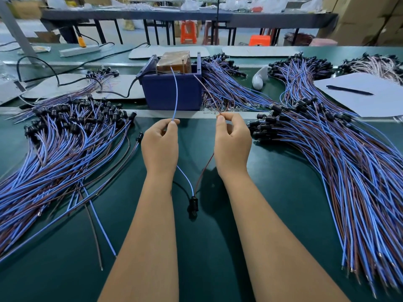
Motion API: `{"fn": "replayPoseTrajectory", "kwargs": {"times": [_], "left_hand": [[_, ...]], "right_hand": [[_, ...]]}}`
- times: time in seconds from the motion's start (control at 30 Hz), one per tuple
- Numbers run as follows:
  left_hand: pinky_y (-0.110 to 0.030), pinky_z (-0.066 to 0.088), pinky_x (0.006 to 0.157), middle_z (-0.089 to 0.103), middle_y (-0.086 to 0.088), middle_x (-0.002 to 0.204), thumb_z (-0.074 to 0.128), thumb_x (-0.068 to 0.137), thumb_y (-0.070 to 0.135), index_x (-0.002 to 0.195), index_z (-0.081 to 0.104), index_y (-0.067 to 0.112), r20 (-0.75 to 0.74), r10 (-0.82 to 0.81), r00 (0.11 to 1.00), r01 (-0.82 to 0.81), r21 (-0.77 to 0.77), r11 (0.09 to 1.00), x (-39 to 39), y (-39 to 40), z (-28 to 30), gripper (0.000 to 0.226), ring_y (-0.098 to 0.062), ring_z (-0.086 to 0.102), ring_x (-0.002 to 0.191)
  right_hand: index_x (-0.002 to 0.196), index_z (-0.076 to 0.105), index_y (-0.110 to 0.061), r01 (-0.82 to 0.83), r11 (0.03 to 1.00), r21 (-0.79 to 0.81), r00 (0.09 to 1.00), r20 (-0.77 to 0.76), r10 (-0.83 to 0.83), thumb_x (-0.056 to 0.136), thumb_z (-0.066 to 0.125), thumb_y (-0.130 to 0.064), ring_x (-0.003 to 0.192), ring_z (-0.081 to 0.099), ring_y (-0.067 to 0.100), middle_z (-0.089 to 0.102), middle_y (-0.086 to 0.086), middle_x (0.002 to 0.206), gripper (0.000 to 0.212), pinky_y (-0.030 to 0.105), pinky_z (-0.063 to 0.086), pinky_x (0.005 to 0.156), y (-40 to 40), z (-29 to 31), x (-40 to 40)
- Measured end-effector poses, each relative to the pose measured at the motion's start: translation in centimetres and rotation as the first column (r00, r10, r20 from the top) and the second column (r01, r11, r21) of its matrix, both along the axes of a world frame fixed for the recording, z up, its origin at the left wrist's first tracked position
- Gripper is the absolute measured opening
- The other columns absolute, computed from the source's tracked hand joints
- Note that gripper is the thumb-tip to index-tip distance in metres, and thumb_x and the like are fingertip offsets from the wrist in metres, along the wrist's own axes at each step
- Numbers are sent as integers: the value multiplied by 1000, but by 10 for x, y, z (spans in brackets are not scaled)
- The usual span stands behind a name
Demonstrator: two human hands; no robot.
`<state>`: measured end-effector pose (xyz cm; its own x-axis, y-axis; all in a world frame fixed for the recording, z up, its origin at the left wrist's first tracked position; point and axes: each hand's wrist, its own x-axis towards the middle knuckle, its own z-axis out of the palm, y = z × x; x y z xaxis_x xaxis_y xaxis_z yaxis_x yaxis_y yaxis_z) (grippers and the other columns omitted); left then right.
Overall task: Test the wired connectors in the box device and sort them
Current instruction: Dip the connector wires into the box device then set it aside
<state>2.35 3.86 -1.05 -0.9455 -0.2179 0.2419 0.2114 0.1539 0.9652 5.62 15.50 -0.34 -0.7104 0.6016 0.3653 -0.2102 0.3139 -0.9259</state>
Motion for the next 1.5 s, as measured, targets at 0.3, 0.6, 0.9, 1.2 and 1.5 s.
{"fn": "replayPoseTrajectory", "kwargs": {"times": [0.3,0.6,0.9,1.2,1.5], "left_hand": [[-21,28,43,33,14,43,47,94,21,98,69,32,26,53,998,-53,-12,999,-5,-2,0,25,-7,28,42],[-27,28,48,34,14,42,46,97,22,97,67,33,54,71,996,-72,15,997,-10,-8,-1,24,-7,28,41],[-17,27,42,35,15,47,46,97,21,95,69,29,57,138,989,-144,106,984,-11,-10,-1,25,-5,29,40],[-17,27,41,37,11,55,45,98,22,98,70,24,79,181,980,-190,123,974,-9,-14,-2,25,-4,30,39],[-18,27,41,36,14,51,44,97,22,97,69,24,92,189,978,-200,137,970,-6,-14,-2,25,-4,29,40]], "right_hand": [[88,56,-30,-57,997,-43,998,37,58,100,48,-23,48,39,4,46,-11,55,16,20,34,50,-14,-6,-13],[92,59,-25,-116,993,-2,993,37,116,99,50,-21,48,37,6,42,-12,52,13,23,33,53,-11,-8,-17],[95,62,-24,-137,989,53,990,47,135,99,51,-21,51,40,6,47,-15,53,12,25,34,57,-10,-11,-18],[98,64,-21,-143,988,66,989,47,140,99,52,-22,52,42,5,48,-15,56,12,24,34,58,-8,-14,-19],[98,65,-21,-162,983,82,987,31,160,98,53,-21,52,42,4,48,-19,53,12,21,33,57,-7,-15,-17]]}}
